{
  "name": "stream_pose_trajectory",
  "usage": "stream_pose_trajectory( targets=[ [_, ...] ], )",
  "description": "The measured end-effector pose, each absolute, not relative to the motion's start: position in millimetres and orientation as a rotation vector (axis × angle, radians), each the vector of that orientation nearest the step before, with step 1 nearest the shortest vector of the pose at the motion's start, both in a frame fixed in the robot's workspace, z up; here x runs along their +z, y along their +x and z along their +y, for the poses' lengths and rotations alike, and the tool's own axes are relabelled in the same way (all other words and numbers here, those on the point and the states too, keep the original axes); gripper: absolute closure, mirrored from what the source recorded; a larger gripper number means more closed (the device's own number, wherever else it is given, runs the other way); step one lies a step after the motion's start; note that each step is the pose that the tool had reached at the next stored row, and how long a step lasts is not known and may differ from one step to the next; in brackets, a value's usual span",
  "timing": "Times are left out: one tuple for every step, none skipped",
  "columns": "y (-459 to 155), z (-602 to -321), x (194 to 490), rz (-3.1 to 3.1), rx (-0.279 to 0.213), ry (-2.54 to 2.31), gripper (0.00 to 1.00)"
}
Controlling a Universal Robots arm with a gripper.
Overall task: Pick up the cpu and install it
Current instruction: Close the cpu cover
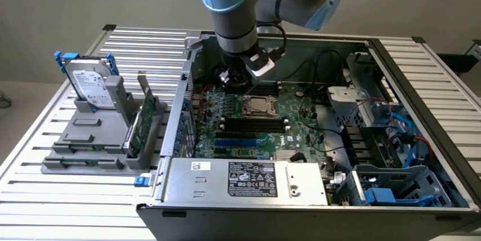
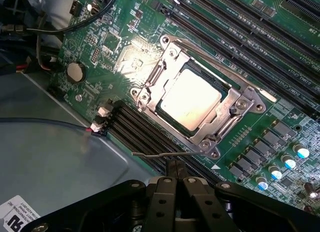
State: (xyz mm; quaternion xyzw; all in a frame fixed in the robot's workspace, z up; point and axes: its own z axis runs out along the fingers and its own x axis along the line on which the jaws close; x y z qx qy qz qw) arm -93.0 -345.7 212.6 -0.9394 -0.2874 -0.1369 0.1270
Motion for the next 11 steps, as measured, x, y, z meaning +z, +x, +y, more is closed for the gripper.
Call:
stream_pose_trajectory(
  targets=[
    [-93.0,-345.8,212.6,-0.832,-0.397,-2.736,0.89],
    [-93.0,-345.9,212.6,-0.827,-0.394,-2.738,0.89],
    [-93.0,-346.0,212.6,-0.823,-0.391,-2.741,0.89],
    [-93.0,-346.0,212.6,-0.82,-0.388,-2.745,0.89],
    [-92.9,-346.0,212.6,-0.817,-0.384,-2.749,0.89],
    [-93.0,-346.0,212.6,-0.814,-0.38,-2.753,0.89],
    [-93.0,-346.0,212.6,-0.811,-0.377,-2.758,0.89],
    [-93.0,-346.0,212.6,-0.809,-0.375,-2.763,0.89],
    [-93.0,-346.0,212.6,-0.807,-0.374,-2.768,0.89],
    [-93.0,-346.0,212.5,-0.807,-0.373,-2.772,0.89],
    [-92.9,-346.0,212.3,-0.806,-0.373,-2.773,0.89]
  ],
)
